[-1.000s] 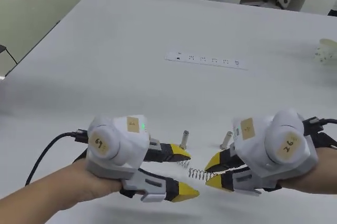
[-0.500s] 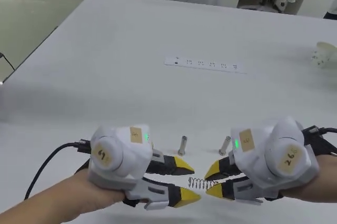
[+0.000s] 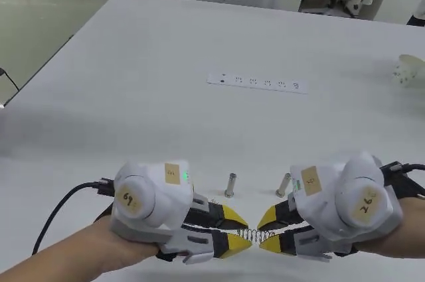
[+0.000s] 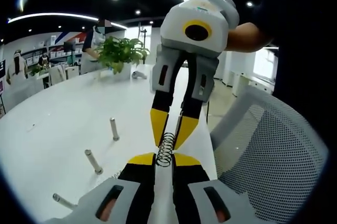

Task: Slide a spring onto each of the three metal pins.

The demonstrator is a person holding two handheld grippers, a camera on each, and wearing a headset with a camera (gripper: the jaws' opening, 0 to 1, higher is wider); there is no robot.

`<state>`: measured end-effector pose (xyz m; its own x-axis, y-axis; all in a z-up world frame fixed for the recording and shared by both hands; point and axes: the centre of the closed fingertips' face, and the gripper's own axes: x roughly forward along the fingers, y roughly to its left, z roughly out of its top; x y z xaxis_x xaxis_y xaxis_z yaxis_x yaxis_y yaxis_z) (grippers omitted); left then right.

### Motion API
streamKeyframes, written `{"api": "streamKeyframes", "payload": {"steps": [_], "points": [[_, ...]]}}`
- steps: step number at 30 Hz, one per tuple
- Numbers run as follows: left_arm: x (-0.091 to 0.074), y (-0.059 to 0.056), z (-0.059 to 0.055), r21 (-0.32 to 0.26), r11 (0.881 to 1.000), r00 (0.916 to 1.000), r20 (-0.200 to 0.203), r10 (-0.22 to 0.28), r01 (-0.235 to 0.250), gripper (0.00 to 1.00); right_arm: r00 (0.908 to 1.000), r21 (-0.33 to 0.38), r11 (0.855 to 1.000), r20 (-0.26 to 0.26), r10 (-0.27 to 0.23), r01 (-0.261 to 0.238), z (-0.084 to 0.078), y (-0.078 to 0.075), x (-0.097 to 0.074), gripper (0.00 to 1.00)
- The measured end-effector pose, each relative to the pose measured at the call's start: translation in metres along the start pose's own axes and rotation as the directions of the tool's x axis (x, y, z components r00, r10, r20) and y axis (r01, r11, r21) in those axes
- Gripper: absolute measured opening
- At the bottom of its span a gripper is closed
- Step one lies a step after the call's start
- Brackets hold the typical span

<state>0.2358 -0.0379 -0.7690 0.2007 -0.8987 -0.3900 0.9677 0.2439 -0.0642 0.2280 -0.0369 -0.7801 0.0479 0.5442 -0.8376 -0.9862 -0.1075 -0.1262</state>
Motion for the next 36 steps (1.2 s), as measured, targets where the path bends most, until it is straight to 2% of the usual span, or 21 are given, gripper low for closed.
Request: {"api": "streamKeyframes", "payload": {"steps": [14,21,25,31,36], "points": [[-0.001,-0.004,0.0,0.01,1.0,0.9999,-0.006,-0.01,0.01,0.02,0.9997,0.016,1.0,0.023,0.001,-0.001,0.0,0.004,0.001,0.08],[-0.001,-0.004,0.002,0.006,1.0,0.9998,-0.002,-0.017,0.017,0.02,0.9983,0.048,0.999,0.057,-0.016,0.013,0.001,0.002,-0.001,0.09],[-0.001,-0.003,0.001,0.002,1.0,0.9999,-0.004,-0.017,0.017,0.02,0.9986,0.06,0.998,0.051,-0.01,0.007,-0.003,0.003,-0.002,0.12],[-0.002,-0.004,0.002,0.0,1.0,0.9997,-0.002,-0.023,0.023,0.02,0.9985,0.083,0.996,0.051,-0.022,0.018,-0.01,0.002,-0.001,0.11],[-0.003,-0.004,0.0,0.002,1.0,0.9998,-0.008,-0.02,0.02,0.02,0.9979,0.084,0.996,0.057,-0.032,0.027,-0.01,0.002,-0.002,0.08]]}}
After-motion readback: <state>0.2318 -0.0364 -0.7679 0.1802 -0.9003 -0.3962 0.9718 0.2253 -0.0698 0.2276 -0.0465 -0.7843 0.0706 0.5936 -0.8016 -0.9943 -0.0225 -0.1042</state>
